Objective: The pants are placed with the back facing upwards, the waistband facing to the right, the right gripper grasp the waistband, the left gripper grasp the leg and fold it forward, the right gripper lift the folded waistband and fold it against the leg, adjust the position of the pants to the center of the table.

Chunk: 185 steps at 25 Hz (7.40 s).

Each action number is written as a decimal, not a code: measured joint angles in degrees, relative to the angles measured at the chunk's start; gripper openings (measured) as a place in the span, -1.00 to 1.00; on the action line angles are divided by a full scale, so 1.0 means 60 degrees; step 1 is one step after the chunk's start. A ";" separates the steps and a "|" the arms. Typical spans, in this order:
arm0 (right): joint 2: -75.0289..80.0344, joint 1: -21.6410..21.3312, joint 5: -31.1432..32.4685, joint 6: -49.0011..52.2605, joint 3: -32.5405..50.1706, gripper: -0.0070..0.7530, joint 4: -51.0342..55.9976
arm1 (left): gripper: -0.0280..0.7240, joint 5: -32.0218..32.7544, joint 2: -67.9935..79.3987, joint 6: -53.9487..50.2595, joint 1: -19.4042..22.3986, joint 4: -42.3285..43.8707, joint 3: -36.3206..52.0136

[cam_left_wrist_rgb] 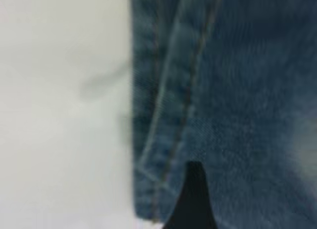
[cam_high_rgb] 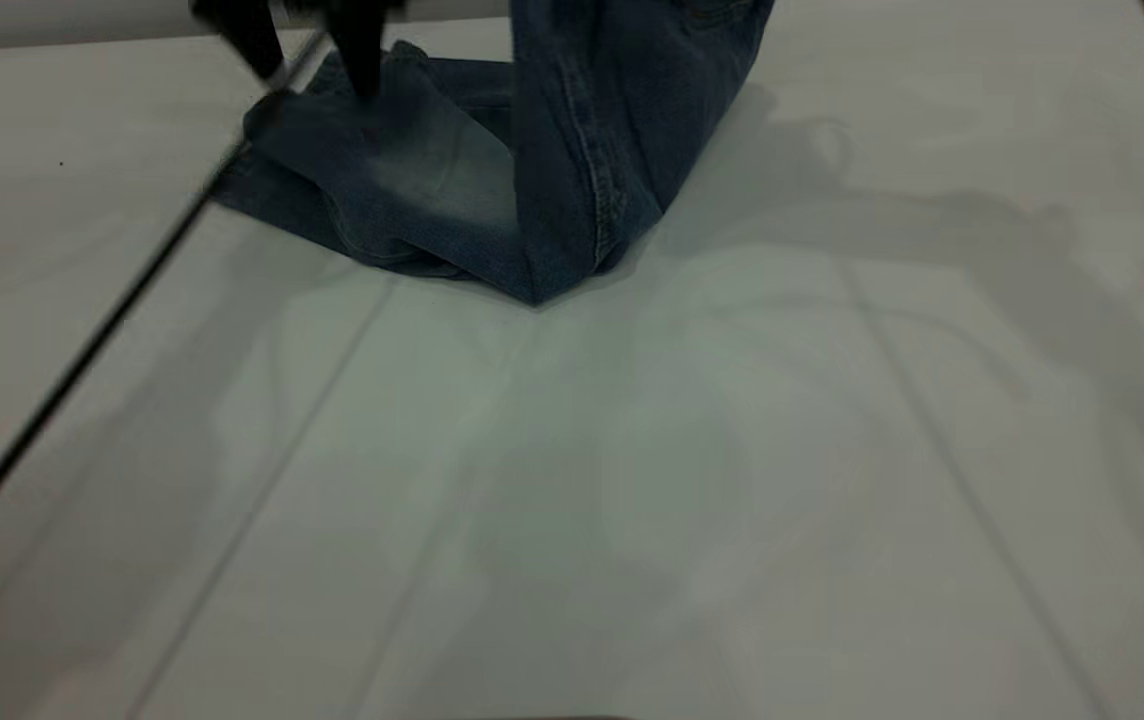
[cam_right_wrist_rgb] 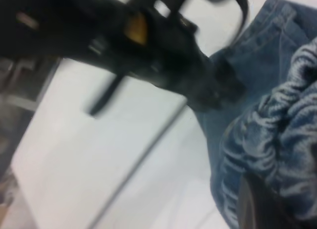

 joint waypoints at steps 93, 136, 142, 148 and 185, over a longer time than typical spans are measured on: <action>0.1713 -0.2753 0.2403 0.2739 -0.0314 0.52 -0.3078 | 0.57 0.1403 0.1858 0.6134 -0.1757 0.0292 -0.3092; -0.0372 -0.3946 0.3005 0.3675 -0.0395 0.52 -0.4550 | 0.25 0.1403 0.1505 0.1295 -0.2816 -0.0340 -0.4989; -0.2325 -0.3946 0.3963 0.4568 -0.0395 0.52 -0.5569 | 0.25 0.1403 0.0020 0.0973 -0.2807 0.0338 -0.4989; -0.4556 -0.3946 0.4293 0.5432 -0.0395 0.52 -0.6375 | 0.25 0.1403 -0.1295 0.0965 -0.2817 0.0340 -0.4964; -1.6691 -0.3946 0.4692 0.6246 0.6548 0.52 -0.6822 | 0.25 0.1403 -1.2708 0.0549 -0.2817 -0.0378 1.0006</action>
